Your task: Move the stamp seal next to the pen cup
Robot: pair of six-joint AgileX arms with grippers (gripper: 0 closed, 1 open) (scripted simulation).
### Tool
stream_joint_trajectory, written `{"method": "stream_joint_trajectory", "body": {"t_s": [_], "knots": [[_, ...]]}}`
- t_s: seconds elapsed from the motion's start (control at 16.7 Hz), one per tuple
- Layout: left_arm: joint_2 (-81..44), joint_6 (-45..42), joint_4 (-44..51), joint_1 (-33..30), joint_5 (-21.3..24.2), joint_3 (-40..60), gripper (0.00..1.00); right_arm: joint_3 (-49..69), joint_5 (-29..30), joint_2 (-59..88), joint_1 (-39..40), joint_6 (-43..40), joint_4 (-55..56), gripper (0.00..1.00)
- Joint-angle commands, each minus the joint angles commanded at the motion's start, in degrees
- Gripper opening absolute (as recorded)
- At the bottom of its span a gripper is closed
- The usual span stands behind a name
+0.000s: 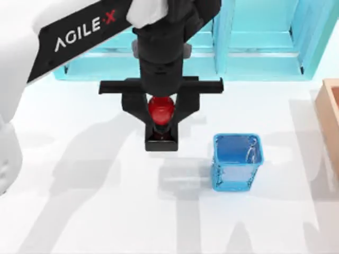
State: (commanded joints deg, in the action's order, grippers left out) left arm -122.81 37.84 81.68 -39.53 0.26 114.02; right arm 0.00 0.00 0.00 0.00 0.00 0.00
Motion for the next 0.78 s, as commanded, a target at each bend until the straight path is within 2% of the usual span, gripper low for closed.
{"method": "stream_joint_trajectory", "body": {"t_s": [0.18, 0.78], "knots": [[-3.02, 3.93, -0.55, -3.92, -0.04, 2.95, 0.00, 0.00, 0.00, 0.00, 0.00, 0.00, 0.00, 1.00], [-2.93, 4.00, -3.68, -3.99, 0.04, -0.42, 0.00, 0.00, 0.00, 0.00, 0.00, 0.00, 0.00, 1.00]]}}
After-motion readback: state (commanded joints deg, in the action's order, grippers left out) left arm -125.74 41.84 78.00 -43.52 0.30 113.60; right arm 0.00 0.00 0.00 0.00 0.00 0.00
